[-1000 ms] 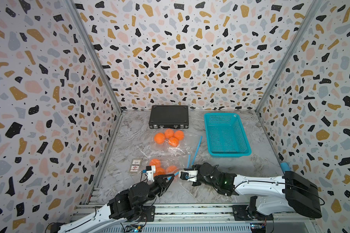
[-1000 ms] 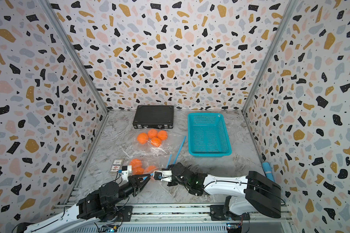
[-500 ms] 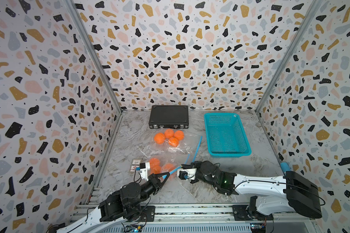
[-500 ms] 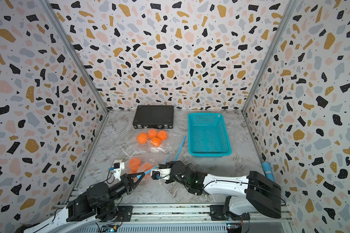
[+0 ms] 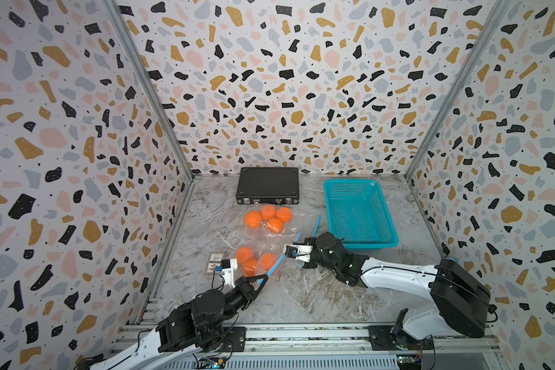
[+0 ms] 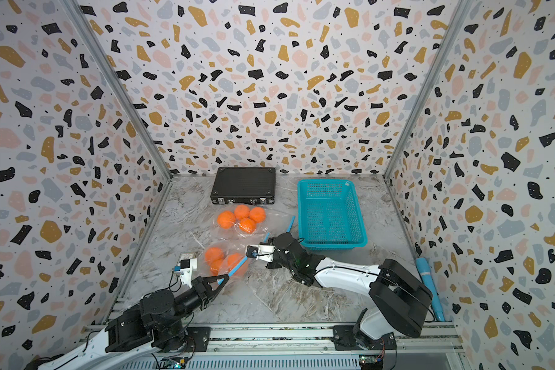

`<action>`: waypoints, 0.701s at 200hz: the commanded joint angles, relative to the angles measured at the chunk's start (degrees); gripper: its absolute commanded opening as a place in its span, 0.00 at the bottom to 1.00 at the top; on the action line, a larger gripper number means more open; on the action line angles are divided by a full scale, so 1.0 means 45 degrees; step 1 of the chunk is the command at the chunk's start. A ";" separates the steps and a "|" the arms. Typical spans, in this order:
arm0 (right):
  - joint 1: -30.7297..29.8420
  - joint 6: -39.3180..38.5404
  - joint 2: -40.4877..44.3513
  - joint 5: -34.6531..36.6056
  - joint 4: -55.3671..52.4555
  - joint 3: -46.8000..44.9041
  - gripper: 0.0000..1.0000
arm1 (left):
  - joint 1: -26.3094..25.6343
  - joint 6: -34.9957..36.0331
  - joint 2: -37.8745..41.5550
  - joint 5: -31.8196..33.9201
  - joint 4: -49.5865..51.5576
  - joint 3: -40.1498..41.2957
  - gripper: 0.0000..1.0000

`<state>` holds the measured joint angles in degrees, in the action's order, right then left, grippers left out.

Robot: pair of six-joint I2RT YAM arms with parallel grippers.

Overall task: Open the zip-top bag and take out the orange
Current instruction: Unzip the zipper on the zipper food storage bag.

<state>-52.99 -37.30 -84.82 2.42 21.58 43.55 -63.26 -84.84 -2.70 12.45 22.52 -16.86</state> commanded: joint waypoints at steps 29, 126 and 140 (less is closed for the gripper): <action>0.1396 0.0430 -0.0971 0.1669 -0.1007 0.1165 0.00 | -0.0029 0.0242 0.0270 -0.1076 -0.0249 -0.0467 0.00; 0.1796 0.2135 -0.0566 -0.0847 -0.0592 0.0906 0.00 | -0.0023 0.3342 -0.2639 -0.1445 0.1645 -0.3165 0.38; 0.1811 0.2154 -0.0440 -0.0976 -0.0772 0.0897 0.00 | -0.0023 0.4115 -0.3346 -0.1743 0.1647 -0.3691 0.48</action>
<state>-45.82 -30.48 -90.21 -0.78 17.82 48.14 -63.13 -75.61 -13.91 7.70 28.88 -27.86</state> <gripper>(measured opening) 0.106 0.414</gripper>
